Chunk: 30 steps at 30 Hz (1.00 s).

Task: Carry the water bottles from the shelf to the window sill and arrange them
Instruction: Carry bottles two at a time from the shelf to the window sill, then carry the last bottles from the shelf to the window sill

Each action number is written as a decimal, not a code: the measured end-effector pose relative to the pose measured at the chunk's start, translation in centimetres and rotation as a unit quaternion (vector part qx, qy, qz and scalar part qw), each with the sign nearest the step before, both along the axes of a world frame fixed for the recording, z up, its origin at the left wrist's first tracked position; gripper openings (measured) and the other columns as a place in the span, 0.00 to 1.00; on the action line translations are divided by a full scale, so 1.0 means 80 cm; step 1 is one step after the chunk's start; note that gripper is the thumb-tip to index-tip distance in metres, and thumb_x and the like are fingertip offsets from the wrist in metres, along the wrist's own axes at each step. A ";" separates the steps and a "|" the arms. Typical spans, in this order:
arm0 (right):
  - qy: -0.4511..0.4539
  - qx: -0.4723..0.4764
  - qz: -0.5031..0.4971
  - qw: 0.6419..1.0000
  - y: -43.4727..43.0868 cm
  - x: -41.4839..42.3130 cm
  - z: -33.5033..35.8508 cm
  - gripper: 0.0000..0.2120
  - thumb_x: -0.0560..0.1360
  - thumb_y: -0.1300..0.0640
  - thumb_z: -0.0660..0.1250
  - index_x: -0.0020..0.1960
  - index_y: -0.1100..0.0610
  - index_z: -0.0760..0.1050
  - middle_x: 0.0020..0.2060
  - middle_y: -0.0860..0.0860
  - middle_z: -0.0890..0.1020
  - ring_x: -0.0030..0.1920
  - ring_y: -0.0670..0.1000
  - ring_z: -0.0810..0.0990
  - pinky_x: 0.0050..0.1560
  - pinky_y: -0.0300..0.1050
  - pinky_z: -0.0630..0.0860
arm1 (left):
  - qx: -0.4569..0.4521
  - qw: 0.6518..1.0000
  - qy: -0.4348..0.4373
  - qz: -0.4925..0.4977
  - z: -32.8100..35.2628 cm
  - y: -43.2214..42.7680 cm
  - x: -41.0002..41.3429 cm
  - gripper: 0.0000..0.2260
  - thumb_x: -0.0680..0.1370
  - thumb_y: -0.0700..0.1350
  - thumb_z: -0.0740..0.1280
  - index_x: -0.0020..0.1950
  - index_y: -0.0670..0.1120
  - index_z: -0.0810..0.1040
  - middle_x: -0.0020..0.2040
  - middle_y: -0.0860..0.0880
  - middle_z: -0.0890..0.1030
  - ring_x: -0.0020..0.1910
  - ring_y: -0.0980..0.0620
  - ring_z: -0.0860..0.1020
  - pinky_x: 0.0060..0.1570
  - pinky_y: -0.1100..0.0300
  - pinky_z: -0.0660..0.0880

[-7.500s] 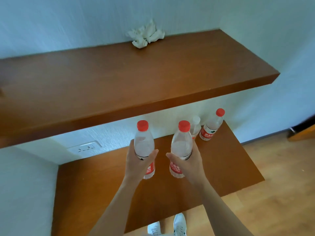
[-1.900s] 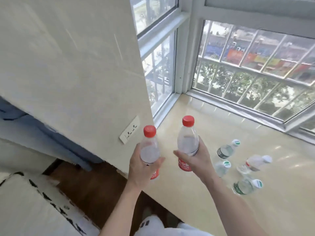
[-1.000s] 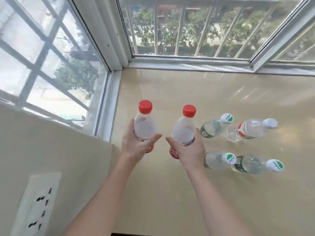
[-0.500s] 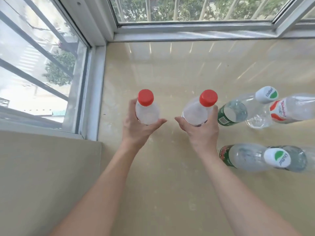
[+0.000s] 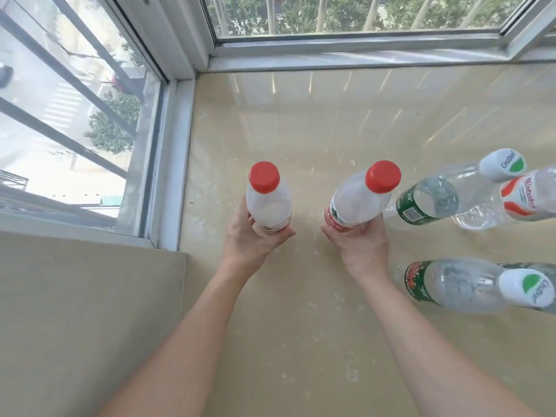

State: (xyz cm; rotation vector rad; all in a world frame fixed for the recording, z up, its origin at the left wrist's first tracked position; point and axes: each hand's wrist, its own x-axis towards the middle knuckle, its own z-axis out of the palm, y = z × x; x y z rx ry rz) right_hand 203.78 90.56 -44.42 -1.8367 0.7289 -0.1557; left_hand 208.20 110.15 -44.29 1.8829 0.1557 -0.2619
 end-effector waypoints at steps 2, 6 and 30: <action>0.013 0.004 0.002 1.000 -0.001 -0.002 -0.006 0.26 0.65 0.60 0.81 0.54 0.44 0.72 0.50 0.43 0.82 0.52 0.44 0.81 0.56 0.40 0.75 | 0.004 1.000 0.005 -0.003 -0.008 0.002 -0.005 0.32 0.64 0.41 0.83 0.63 0.53 0.74 0.51 0.75 0.78 0.54 0.74 0.76 0.46 0.79 0.70; 0.024 -0.017 0.017 0.999 -0.003 0.000 -0.007 0.26 0.65 0.60 0.81 0.59 0.54 0.75 0.53 0.50 0.83 0.54 0.50 0.81 0.55 0.41 0.73 | 0.013 1.000 0.013 -0.001 -0.018 0.002 -0.008 0.31 0.65 0.36 0.81 0.57 0.61 0.72 0.49 0.76 0.79 0.50 0.76 0.77 0.44 0.80 0.71; 0.195 -0.274 0.273 0.901 0.019 -0.126 0.122 0.28 0.75 0.54 0.66 0.74 0.56 0.67 0.67 0.52 0.72 0.67 0.55 0.72 0.63 0.48 0.70 | 0.464 0.874 -0.069 -0.126 0.126 0.031 -0.112 0.31 0.71 0.53 0.74 0.73 0.47 0.72 0.66 0.48 0.78 0.64 0.46 0.76 0.62 0.50 0.71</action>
